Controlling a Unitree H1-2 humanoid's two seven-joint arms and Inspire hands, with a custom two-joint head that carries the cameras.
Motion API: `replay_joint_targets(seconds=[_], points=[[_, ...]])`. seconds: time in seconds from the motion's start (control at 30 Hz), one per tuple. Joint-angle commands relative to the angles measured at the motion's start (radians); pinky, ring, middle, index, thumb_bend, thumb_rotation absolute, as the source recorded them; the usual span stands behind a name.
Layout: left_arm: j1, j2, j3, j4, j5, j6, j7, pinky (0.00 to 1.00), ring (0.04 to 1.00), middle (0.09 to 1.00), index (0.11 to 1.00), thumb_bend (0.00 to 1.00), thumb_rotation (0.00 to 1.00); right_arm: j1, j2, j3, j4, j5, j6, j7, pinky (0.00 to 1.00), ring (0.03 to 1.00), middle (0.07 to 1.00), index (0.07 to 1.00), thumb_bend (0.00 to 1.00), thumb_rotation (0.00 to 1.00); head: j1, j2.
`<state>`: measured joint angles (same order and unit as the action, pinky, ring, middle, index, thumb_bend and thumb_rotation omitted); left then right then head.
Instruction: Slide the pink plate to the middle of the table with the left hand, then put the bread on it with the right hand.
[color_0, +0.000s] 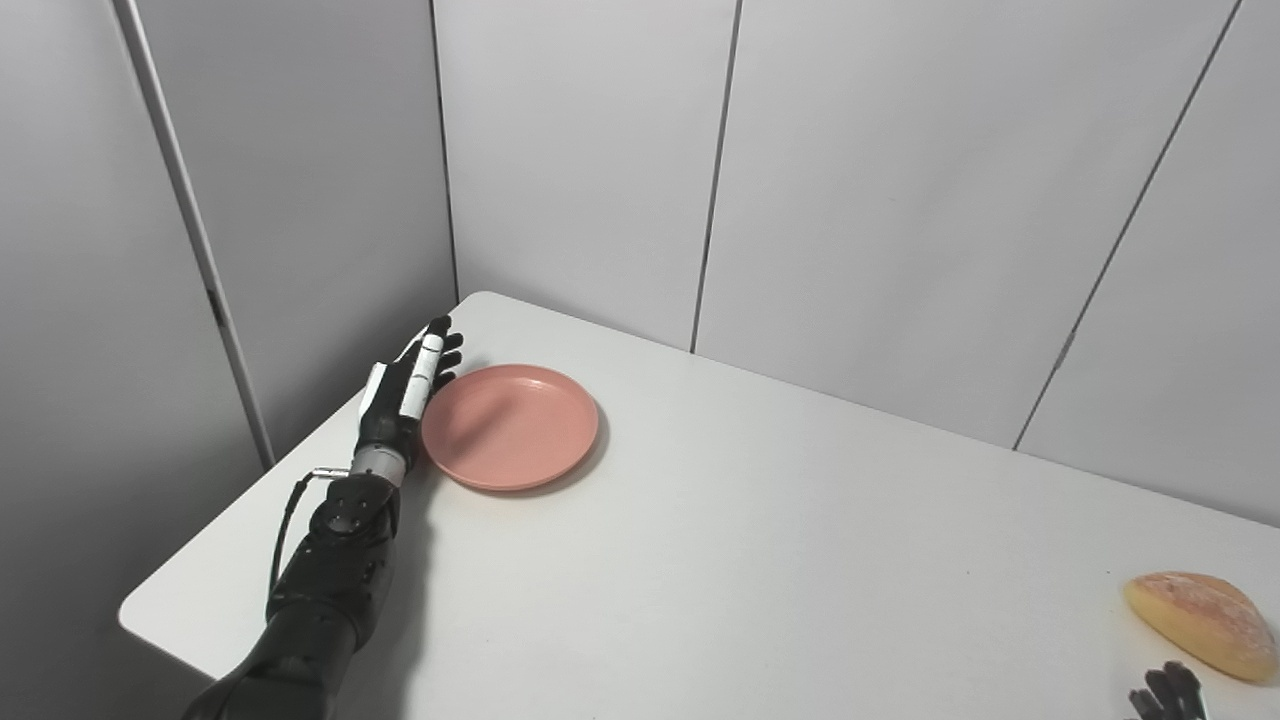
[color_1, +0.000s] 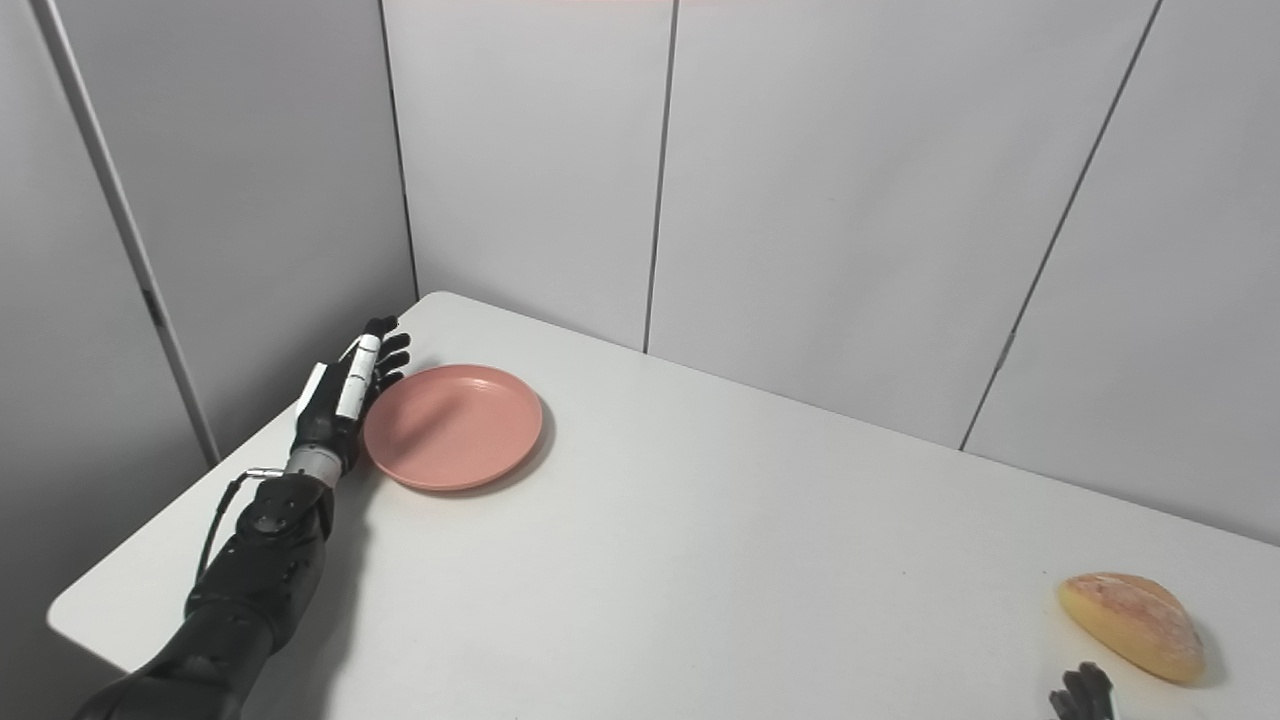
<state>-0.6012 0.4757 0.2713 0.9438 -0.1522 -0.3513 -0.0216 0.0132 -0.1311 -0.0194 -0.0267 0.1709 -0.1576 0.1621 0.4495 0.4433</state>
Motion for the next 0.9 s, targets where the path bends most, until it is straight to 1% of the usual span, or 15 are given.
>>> replay_joint_targets(seconds=[0.0, 0.07, 0.2, 0.3, 0.37, 0.47, 0.57, 0.67, 0.8, 0.87], points=[[-0.044, 0.019, -0.010, -0.008, 0.004, -0.048, -0.014, 0.88, 0.884, 0.882, 0.882, 0.73, 1.00, 0.003, -0.006, -0.009, -0.033, 0.004, 0.013, -0.001, 1.00, 1.000, 1.000, 1.000, 0.71, 0.90, 0.000, 0.000], [-0.040, 0.015, -0.015, -0.005, 0.004, -0.046, -0.011, 0.88, 0.880, 0.879, 0.883, 0.73, 1.00, 0.004, -0.007, -0.009, -0.037, 0.005, 0.021, -0.002, 1.00, 1.000, 1.000, 1.000, 0.71, 0.90, -0.001, 0.002], [-0.035, 0.009, -0.020, -0.012, -0.007, -0.029, -0.017, 0.88, 0.879, 0.877, 0.883, 0.72, 1.00, 0.005, -0.007, -0.009, -0.037, 0.001, 0.016, -0.003, 1.00, 1.000, 1.000, 1.000, 0.70, 0.91, -0.002, 0.004], [-0.016, 0.009, -0.034, -0.041, 0.001, -0.001, -0.030, 0.89, 0.891, 0.892, 0.896, 0.71, 1.00, 0.004, -0.005, -0.010, -0.034, 0.003, 0.015, -0.004, 1.00, 1.000, 1.000, 1.000, 0.70, 0.90, -0.004, 0.005], [-0.009, 0.009, -0.036, -0.052, -0.003, 0.009, -0.038, 0.89, 0.895, 0.896, 0.903, 0.69, 1.00, 0.003, -0.004, -0.010, -0.032, -0.003, 0.011, -0.006, 1.00, 1.000, 1.000, 1.000, 0.70, 0.91, -0.004, 0.005], [0.002, 0.004, -0.037, -0.077, -0.006, 0.023, -0.046, 0.90, 0.897, 0.896, 0.905, 0.68, 1.00, 0.002, -0.004, -0.009, -0.034, -0.004, 0.017, -0.006, 1.00, 1.000, 1.000, 1.000, 0.70, 0.91, -0.008, 0.006], [0.000, 0.001, -0.038, -0.066, -0.011, 0.006, -0.063, 0.91, 0.902, 0.904, 0.910, 0.69, 1.00, 0.001, 0.000, -0.008, -0.035, -0.001, 0.020, -0.006, 1.00, 1.000, 1.000, 1.000, 0.69, 0.91, -0.014, 0.005], [-0.007, -0.002, -0.042, -0.051, -0.012, -0.013, -0.081, 0.91, 0.899, 0.902, 0.908, 0.70, 1.00, 0.000, 0.003, -0.004, -0.036, -0.010, 0.021, -0.007, 1.00, 1.000, 1.000, 1.000, 0.68, 0.92, -0.028, 0.004], [-0.021, -0.012, -0.048, -0.019, -0.004, -0.050, -0.085, 0.89, 0.888, 0.899, 0.906, 0.69, 1.00, -0.002, 0.010, -0.004, -0.039, -0.009, 0.022, -0.009, 1.00, 1.000, 1.000, 1.000, 0.65, 0.93, -0.043, 0.006], [-0.027, -0.019, -0.053, -0.007, -0.001, -0.057, -0.085, 0.90, 0.889, 0.899, 0.905, 0.72, 1.00, -0.004, 0.014, -0.005, -0.041, -0.005, 0.027, -0.010, 1.00, 1.000, 1.000, 1.000, 0.64, 0.93, -0.049, 0.006]])
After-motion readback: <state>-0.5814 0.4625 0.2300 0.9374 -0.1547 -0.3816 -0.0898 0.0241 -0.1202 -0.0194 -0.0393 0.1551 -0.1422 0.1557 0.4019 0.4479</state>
